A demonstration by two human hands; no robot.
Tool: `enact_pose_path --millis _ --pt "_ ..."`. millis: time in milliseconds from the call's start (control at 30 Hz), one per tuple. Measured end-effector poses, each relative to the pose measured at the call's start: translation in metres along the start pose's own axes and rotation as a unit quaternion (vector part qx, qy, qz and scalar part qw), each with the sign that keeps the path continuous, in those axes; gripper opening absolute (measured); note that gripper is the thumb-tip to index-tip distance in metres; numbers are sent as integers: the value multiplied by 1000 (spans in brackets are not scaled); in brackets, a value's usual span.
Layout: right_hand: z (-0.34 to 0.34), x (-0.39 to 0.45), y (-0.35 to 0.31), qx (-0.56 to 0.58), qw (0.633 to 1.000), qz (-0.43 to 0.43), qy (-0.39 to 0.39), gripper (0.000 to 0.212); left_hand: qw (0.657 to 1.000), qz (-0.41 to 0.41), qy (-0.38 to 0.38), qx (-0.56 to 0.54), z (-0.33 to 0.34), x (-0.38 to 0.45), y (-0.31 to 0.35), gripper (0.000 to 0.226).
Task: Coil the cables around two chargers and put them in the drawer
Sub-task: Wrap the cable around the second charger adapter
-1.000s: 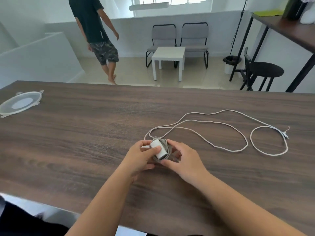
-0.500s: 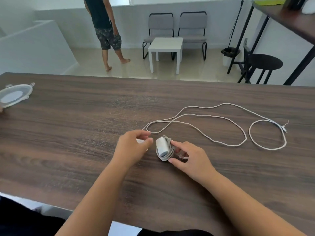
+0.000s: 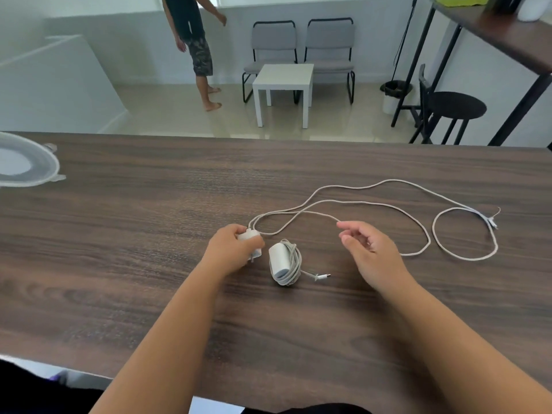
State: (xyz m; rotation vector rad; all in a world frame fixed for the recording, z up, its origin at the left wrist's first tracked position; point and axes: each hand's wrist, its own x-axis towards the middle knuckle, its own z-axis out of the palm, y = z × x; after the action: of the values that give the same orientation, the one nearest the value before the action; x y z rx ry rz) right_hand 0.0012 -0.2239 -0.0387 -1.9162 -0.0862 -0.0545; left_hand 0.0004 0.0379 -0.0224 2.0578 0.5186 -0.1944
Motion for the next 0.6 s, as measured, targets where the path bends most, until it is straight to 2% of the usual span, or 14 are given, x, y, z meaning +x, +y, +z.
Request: enact_pose_path --millis 67,167,267,367,500,600 --pt "-2 8 -11 -16 1000 -17 5 27 993 6 -54 -101 -3 0 13 36" --pt "-2 20 -28 -76 993 -91 0 29 977 41 -112 -177 -4 -3 35 32" --pt "1 35 -45 -161 972 -172 -15 39 957 84 -180 -211 -1 -10 54 30" --pt "2 48 -62 -209 959 -177 -71 49 933 143 -272 -190 1 -21 66 30" --pt "2 60 -69 -132 966 -163 -151 36 896 188 -356 -188 1 -35 82 36" --pt "-8 61 -68 -56 977 -150 -142 21 887 210 -371 -178 -1 -39 89 44"
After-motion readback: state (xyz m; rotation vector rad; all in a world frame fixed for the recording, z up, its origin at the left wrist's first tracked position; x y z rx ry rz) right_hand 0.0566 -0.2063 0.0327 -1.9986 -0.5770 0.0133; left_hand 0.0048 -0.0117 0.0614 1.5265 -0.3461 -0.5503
